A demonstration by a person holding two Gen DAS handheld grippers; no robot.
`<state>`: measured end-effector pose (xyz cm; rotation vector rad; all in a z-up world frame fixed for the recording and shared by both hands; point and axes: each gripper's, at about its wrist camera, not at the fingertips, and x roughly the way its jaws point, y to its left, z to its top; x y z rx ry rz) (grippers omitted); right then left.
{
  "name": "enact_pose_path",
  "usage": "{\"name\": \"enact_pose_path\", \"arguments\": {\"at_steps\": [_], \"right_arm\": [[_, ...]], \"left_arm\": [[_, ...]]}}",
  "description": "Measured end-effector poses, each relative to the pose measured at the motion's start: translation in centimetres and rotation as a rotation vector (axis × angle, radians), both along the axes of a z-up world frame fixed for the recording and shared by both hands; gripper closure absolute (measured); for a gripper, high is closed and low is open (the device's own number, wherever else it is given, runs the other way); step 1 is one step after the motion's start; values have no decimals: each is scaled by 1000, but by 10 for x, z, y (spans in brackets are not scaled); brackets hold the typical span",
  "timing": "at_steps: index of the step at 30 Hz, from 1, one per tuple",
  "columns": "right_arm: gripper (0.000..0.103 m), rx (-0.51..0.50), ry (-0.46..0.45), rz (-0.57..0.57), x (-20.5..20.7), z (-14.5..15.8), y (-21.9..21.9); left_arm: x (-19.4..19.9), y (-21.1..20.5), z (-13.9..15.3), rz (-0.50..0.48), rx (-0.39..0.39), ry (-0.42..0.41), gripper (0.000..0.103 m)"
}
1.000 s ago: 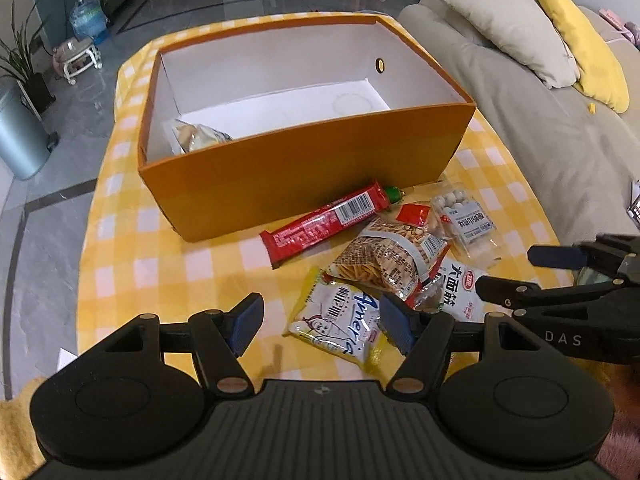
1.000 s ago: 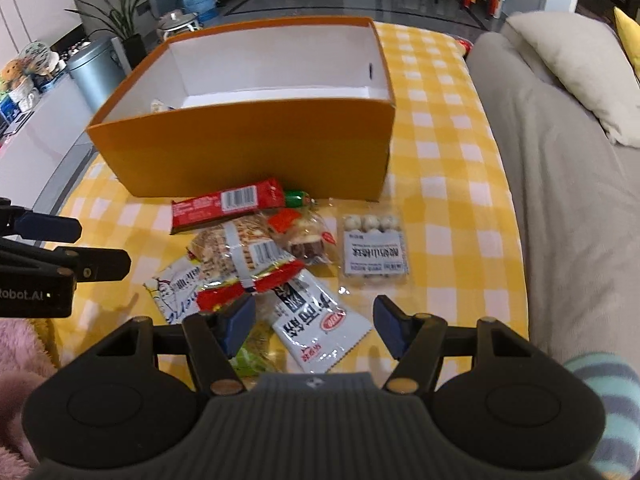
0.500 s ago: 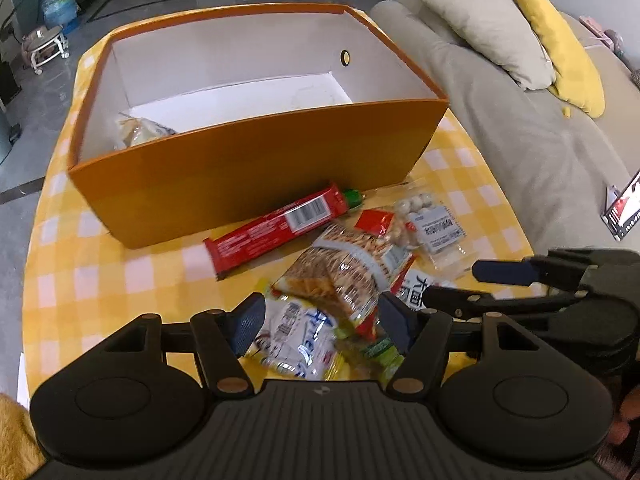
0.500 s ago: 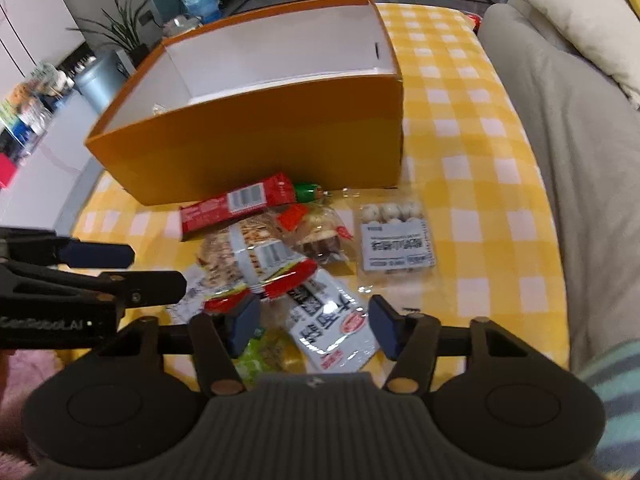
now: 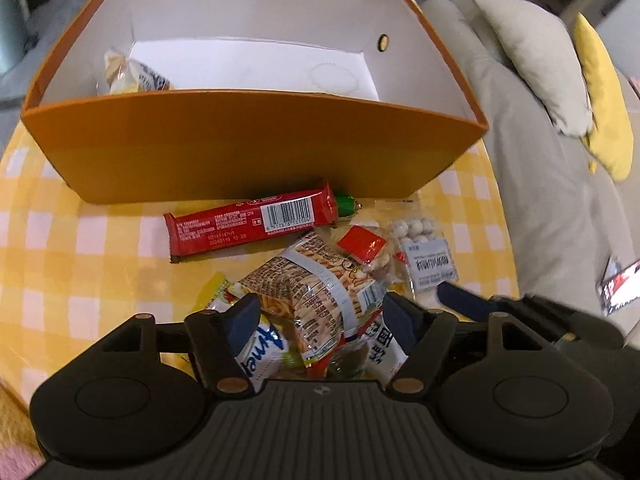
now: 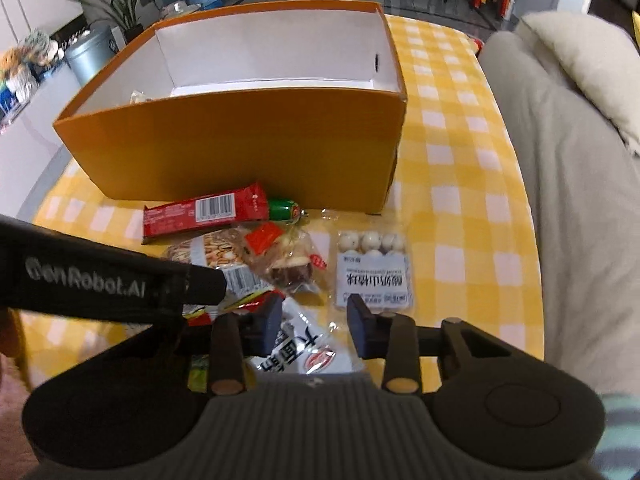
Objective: Organize snacks
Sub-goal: 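Grasp the clear cracker bag with left gripper while right grasps the cake packet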
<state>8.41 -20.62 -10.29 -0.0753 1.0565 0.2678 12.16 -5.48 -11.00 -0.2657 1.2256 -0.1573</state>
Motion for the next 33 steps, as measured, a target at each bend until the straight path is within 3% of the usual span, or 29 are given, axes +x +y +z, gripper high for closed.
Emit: {"name": "enact_pose_path", "arguments": {"at_steps": [11,13,15,18,23,29,30,33], "right_arm": [[69,68,6,54,2,-6,6],[69,72,7,55,3,-8,5],[69,92,14,48,4,-10,0],[69,123,12,42,4,-9,-4],[67,134,-11,56,3,-8,-4],[50,147,-61,61,2,-2,-4],[48,142,-72,66,2,-2,-3],[41,126,-107,94,3,-2,4]], "left_arm": [[11,-4,-22,76,42,119,25],[12,-3,-25,78,20,131,33],[11,-2,-27,77,-10,142,51],[10,-4,-26,64,-17,140,63],[8,-1,-18,54,-24,129,72],[3,14,3,59,-10,101,78],[2,16,6,58,-5,94,89],[1,25,13,64,-14,84,91]]}}
